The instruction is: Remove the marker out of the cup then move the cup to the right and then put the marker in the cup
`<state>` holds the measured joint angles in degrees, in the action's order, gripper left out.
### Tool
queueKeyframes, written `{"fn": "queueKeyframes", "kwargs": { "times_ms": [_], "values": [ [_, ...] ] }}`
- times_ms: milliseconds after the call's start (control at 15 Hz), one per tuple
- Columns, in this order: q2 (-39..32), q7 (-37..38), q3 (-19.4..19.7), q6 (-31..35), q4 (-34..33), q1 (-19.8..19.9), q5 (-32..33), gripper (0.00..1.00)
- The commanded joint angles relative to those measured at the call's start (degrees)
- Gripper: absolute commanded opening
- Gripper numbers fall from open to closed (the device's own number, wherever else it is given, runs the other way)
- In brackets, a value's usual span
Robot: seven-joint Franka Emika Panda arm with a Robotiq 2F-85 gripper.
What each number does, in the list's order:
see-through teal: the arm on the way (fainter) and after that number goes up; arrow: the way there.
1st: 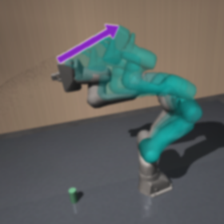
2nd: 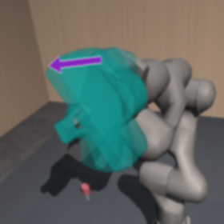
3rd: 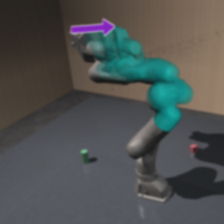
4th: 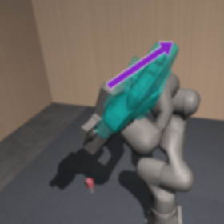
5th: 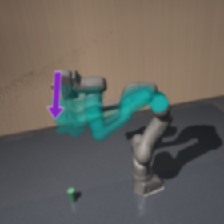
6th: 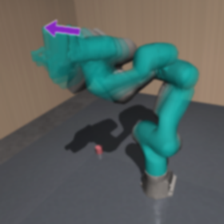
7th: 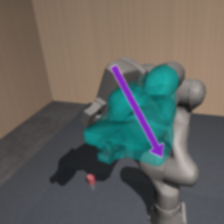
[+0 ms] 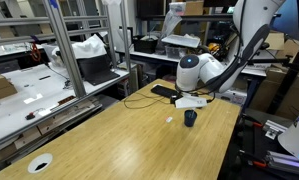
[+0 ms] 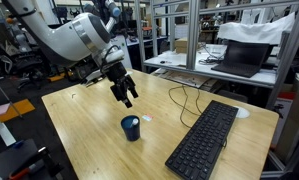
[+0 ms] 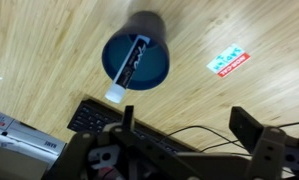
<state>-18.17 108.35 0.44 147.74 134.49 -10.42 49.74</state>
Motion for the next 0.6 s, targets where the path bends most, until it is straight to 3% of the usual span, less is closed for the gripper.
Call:
{"fn": "queueKeyframes", "kwargs": {
  "times_ms": [0,133,267,400,467,533],
  "values": [
    [2.3,-15.41,-4.14,7.36,2.07,5.9,-13.05,1.0],
    [2.34,-24.94,-11.19,7.88,2.19,11.75,-22.01,1.0],
    [1.98,-34.49,-20.63,4.55,1.17,18.92,-31.34,1.0],
    [2.99,-43.14,-24.75,-0.24,-0.31,21.93,-40.64,1.0],
    [3.96,-47.34,-25.41,-2.69,-0.98,22.68,-44.69,1.0],
    [5.3,-52.12,-18.77,-4.97,-2.01,15.84,-50.8,1.0]
  ]
}}
